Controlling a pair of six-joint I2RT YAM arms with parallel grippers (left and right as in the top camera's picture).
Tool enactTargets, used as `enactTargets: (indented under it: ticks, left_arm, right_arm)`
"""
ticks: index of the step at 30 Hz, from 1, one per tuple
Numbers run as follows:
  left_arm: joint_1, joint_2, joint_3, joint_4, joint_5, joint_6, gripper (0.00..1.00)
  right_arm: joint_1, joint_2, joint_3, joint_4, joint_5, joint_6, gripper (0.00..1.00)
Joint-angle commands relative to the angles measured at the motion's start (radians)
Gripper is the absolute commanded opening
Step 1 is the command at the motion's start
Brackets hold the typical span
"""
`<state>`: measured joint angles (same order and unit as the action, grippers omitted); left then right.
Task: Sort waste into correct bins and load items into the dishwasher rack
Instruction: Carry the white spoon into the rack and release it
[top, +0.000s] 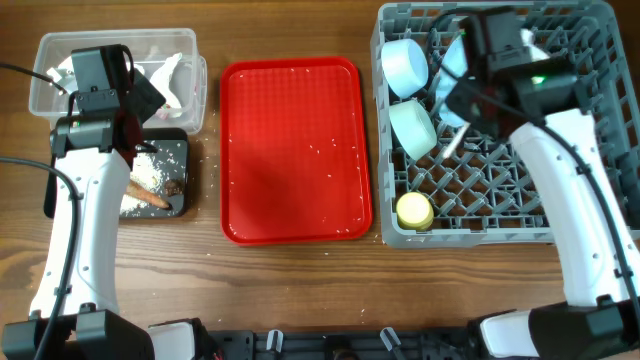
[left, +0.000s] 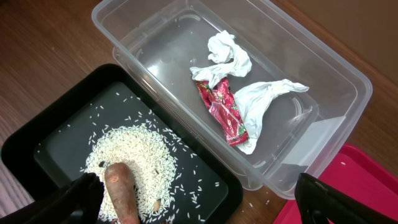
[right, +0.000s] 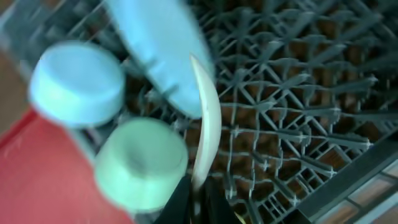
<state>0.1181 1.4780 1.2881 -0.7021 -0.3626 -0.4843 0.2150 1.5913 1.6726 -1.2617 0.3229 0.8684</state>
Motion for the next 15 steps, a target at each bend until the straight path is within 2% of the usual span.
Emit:
enactTargets:
  ticks: [1,8,12,15]
  left_arm:
    - [0.003,-0.006,0.012,0.002,-0.016,-0.011,1.0]
    - [0.003,-0.006,0.012,0.002,-0.016,-0.011,1.0]
    - [0.003,-0.006,0.012,0.002,-0.016,-0.011,1.0]
    - [0.003,-0.006,0.012,0.002,-0.016,-0.011,1.0]
  right_arm:
    - [-0.071,-0.01,-0.089,0.02,0.055,0.14,0.04]
    - [-0.166,-0.01,-0.317,0.1,0.053,0.44,0.04]
    - [-0.166,-0.01,-0.443,0.234,0.016,0.451,0.04]
    - [-0.166,-0.01,-0.475,0.259,0.016,0.449,0.04]
